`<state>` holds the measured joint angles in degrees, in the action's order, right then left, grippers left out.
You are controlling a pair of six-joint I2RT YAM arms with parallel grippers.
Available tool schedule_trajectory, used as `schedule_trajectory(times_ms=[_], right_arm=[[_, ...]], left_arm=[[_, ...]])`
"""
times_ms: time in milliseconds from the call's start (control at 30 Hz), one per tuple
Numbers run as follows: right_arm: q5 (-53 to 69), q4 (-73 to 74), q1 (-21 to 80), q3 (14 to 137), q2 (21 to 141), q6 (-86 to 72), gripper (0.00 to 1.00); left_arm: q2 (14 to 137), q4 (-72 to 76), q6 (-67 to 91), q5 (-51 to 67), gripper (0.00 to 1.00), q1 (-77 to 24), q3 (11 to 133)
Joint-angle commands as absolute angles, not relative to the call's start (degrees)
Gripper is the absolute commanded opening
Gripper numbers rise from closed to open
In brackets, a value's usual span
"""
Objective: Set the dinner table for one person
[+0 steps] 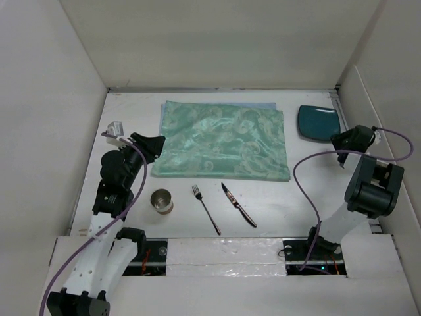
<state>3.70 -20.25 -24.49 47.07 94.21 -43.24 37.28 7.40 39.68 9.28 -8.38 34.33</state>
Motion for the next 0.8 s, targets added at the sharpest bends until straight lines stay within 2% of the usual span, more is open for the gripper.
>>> schedule_trajectory(times_ms=[0,33,100,333,533,667,767], right_arm=[[3.8,-25.7,-27.0,50.4,98.1,-45.3,0.41],[4.8,-25.2,-28.7,52.8,99.4,-44.7,0.51],[9.3,-23.9,-30.7,56.5,103.6,-44.4,0.57],[14.7,-22.5,-31.8,62.0,112.6,-47.2,0.62],[16.9,-19.4,-31.8,66.0,118.7,-49.1,0.62],[16.3,-24.9,-31.8,64.1,119.6,-51.6,0.59],[14.9,-21.2,-31.3,66.3,120.6,-52.5,0.55]], left_arm=[[36.4,7.0,36.4,12.6,0.33,-10.6,37.4],[36.4,6.9,36.1,12.0,0.33,-11.2,37.4],[36.3,7.2,36.0,12.3,0.34,-12.3,37.2],[37.4,8.8,36.4,12.6,0.34,-14.0,37.0],[37.7,9.2,36.5,13.1,0.34,-14.0,37.1],[38.1,9.6,36.7,13.2,0.34,-14.0,36.6],[38.0,9.8,36.7,12.9,0.33,-14.0,36.8]])
